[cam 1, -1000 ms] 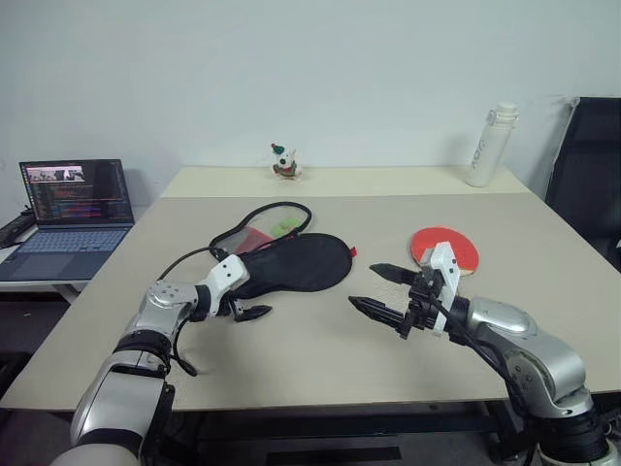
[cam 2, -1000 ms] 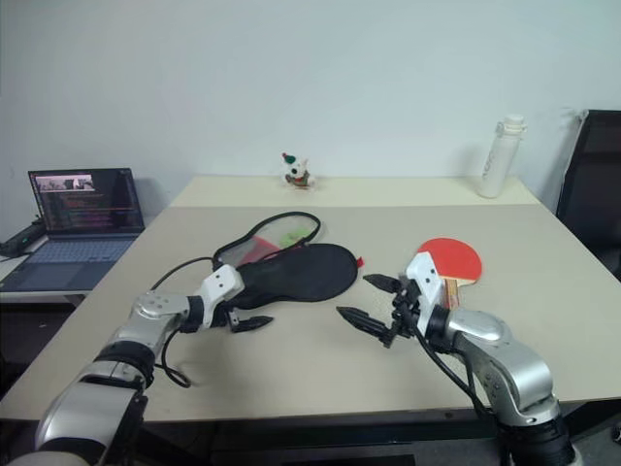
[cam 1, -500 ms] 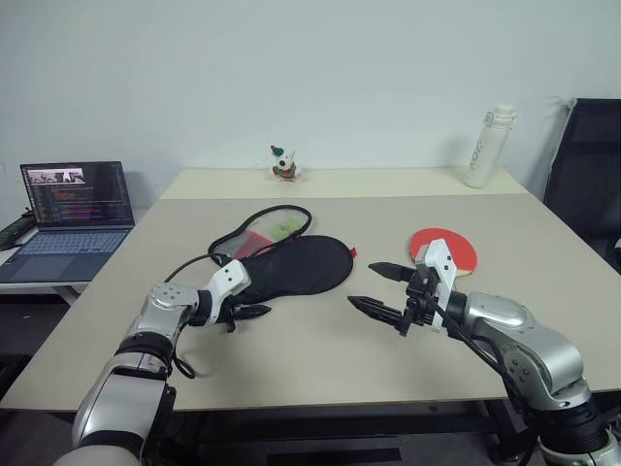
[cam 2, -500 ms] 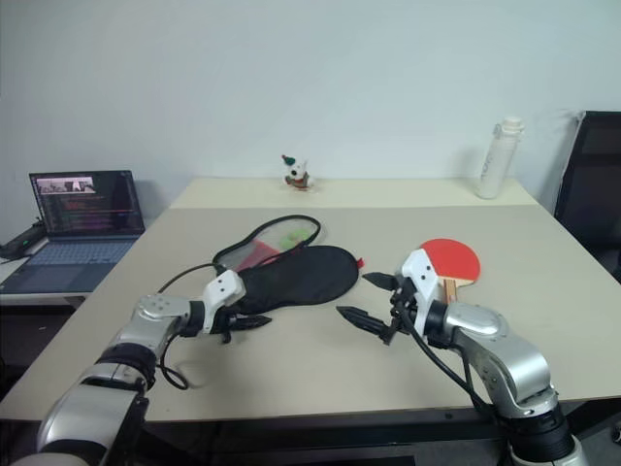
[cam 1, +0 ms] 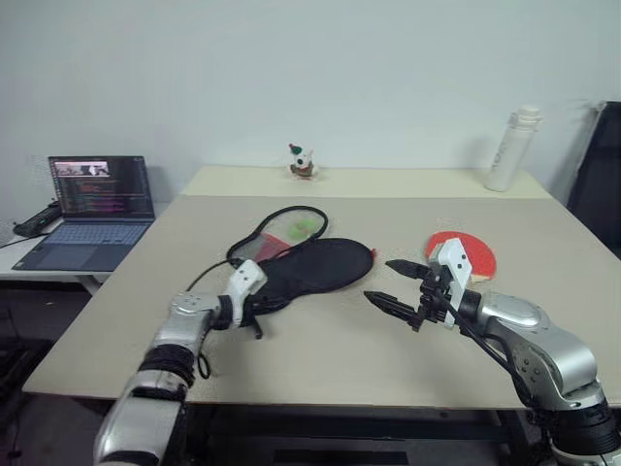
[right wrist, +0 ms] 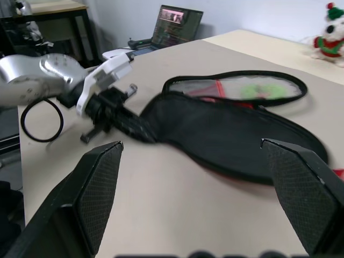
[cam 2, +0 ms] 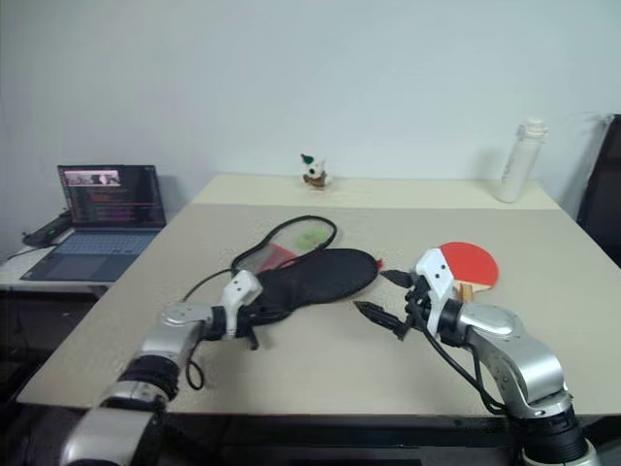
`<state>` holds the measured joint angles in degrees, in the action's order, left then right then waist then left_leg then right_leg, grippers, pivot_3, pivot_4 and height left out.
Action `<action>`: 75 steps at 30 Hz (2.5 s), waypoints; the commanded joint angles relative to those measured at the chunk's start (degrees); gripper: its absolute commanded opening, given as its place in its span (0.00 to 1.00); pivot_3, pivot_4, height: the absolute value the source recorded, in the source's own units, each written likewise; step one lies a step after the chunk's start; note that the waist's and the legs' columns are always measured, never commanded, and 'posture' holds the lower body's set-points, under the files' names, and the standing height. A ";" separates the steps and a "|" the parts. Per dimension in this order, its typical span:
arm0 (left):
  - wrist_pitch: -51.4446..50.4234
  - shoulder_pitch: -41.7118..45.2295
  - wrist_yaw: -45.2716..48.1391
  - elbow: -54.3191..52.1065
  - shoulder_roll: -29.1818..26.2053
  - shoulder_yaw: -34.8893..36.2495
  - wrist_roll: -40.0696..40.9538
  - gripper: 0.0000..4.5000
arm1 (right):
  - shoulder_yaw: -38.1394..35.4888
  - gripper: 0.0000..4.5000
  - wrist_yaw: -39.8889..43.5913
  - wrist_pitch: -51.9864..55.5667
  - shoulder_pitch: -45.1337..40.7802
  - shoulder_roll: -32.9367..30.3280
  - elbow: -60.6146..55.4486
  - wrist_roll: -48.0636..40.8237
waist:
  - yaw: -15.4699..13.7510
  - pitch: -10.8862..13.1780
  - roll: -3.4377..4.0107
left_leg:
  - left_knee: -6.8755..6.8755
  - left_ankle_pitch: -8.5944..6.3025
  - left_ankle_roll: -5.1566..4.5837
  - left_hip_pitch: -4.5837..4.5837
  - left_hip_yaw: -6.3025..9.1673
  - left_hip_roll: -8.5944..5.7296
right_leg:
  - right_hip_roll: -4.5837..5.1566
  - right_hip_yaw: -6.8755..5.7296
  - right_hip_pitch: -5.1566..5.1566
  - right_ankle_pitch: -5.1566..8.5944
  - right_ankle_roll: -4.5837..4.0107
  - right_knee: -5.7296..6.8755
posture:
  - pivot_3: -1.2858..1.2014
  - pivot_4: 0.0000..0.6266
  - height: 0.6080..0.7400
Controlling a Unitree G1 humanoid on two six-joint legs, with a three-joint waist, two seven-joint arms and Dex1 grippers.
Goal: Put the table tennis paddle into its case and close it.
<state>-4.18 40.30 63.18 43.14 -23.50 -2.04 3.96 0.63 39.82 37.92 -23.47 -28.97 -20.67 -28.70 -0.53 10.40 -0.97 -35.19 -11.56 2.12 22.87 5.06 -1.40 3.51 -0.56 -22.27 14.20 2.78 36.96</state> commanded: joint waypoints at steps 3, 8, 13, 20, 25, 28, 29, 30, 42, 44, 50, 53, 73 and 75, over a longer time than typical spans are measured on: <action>-11.92 -3.55 -2.93 -13.48 6.91 -4.22 1.86 0.01 | -1.79 1.00 -0.02 -1.48 0.00 -0.50 -0.95 -0.41 | -0.58 0.02 -0.03 | -0.03 -0.01 -0.02 0.06 -0.02 -0.13 | 0.11 0.01 0.00 -0.04 0.10 -0.10 | 0.52 0.24 1.00; -16.99 -1.96 -8.45 -16.83 12.78 -5.43 1.57 0.01 | -1.88 1.00 -0.22 -1.28 0.28 -0.62 -1.28 -0.43 | -0.61 0.05 -0.08 | -0.04 0.00 -0.02 0.05 0.04 -0.06 | 0.04 -0.06 0.00 -0.03 0.10 -0.06 | 0.52 0.24 1.00; -17.31 -2.44 -8.92 -18.88 13.60 -6.18 2.02 0.06 | -2.34 1.00 -0.72 -0.86 1.06 -0.94 -1.99 -0.61 | 0.02 0.08 -0.11 | -0.01 0.00 -0.01 0.04 0.02 -0.06 | -0.20 -0.05 -0.05 -0.03 0.09 -0.07 | 0.52 0.24 1.00; -15.59 -4.72 -5.94 -23.81 10.80 -6.48 3.65 0.57 | -2.64 1.00 -2.01 0.16 2.20 -1.07 -2.66 -0.77 | 0.85 0.12 -0.11 | 0.03 0.00 -0.01 0.02 0.02 0.02 | -0.31 -0.02 -0.10 -0.02 0.05 -0.04 | 0.52 0.24 1.00; -16.26 -7.48 0.66 -28.50 5.05 -3.50 9.43 0.72 | -2.17 1.00 -4.20 3.48 2.55 -1.29 -2.32 -0.22 | 1.10 0.13 -0.08 | 0.04 -0.01 -0.01 -0.01 0.00 0.10 | -0.35 -0.01 -0.12 0.00 -0.03 -0.02 | 0.52 0.24 1.00; -16.06 -7.86 1.46 -28.12 1.20 -1.25 11.08 0.72 | -1.81 1.00 -8.69 8.80 2.26 -0.13 -0.17 0.77 | 1.03 0.13 -0.09 | 0.05 0.00 -0.01 0.00 0.03 0.11 | -0.35 -0.03 -0.13 0.02 -0.16 0.01 | 0.52 0.24 1.00; -15.76 -7.82 1.41 -27.62 0.20 -0.65 11.39 0.72 | -1.75 1.00 -10.61 10.68 2.04 0.54 0.66 1.25 | 1.00 0.14 -0.09 | 0.05 0.00 -0.01 0.00 0.05 0.11 | -0.35 -0.04 -0.13 0.01 -0.17 0.01 | 0.52 0.24 1.00; -15.49 -7.75 1.36 -27.16 -0.60 -0.15 11.61 0.72 | -1.62 1.00 -12.06 12.22 1.73 1.19 1.47 1.52 | 0.98 0.14 -0.09 | 0.05 0.00 -0.01 0.00 0.06 0.11 | -0.35 -0.03 -0.13 0.01 -0.17 0.01 | 0.52 0.24 1.00; -13.78 -8.31 1.05 -25.95 -7.25 3.55 12.93 0.72 | -5.24 1.00 -27.66 18.15 -2.51 13.57 12.73 5.41 | 1.10 0.15 -0.07 | 0.12 0.00 -0.01 0.04 0.01 0.11 | -0.32 0.00 -0.23 0.03 -0.22 0.02 | 0.52 0.24 1.00; -14.19 -8.75 0.81 -26.88 -7.16 3.46 13.15 0.72 | -6.14 1.00 -28.53 17.81 -3.65 15.41 14.42 4.97 | 1.18 0.15 -0.07 | 0.12 0.00 -0.01 0.04 0.00 0.11 | -0.33 0.00 -0.23 0.03 -0.22 0.02 | 0.52 0.24 1.00; -15.22 -9.31 0.14 -28.75 -6.74 3.05 13.41 0.72 | -5.59 1.00 -27.06 17.09 -6.43 20.18 15.44 2.93 | 1.94 0.15 -0.06 | 0.13 0.00 -0.01 0.04 -0.02 0.11 | -0.37 0.02 -0.31 0.02 -0.22 0.13 | 0.52 0.24 1.00; -15.38 -9.25 -0.05 -28.92 -6.73 2.94 13.52 0.72 | -5.42 1.00 -27.07 17.35 -7.85 22.90 15.95 2.25 | 2.19 0.16 -0.05 | 0.14 0.00 -0.01 0.04 -0.03 0.11 | -0.39 0.02 -0.32 0.02 -0.22 0.14 | 0.52 0.24 1.00; -16.69 -10.30 -0.82 -31.61 -6.32 2.89 14.88 0.73 | -1.29 0.47 -28.96 20.09 -6.78 30.37 14.31 1.67 | 2.34 0.18 -0.03 | 0.17 0.00 -0.01 0.05 -0.06 0.13 | -0.40 0.08 -0.42 0.01 -0.25 0.20 | 0.52 0.24 1.00; -17.08 -10.56 -0.45 -32.41 -6.45 3.09 15.74 0.73 | -1.82 0.31 -28.27 20.79 -7.02 29.22 14.30 1.16 | 2.34 0.18 -0.03 | 0.17 0.00 -0.01 0.05 -0.07 0.13 | -0.39 0.09 -0.42 0.01 -0.25 0.18 | 0.52 0.24 1.00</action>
<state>-21.10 29.77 62.17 13.57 -29.73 0.31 17.98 -0.04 10.58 58.25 -29.69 0.64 -3.75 -26.14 1.81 10.58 -1.00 -35.02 -11.56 2.11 22.93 4.99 -1.27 3.11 -0.47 -22.69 14.21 2.54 37.14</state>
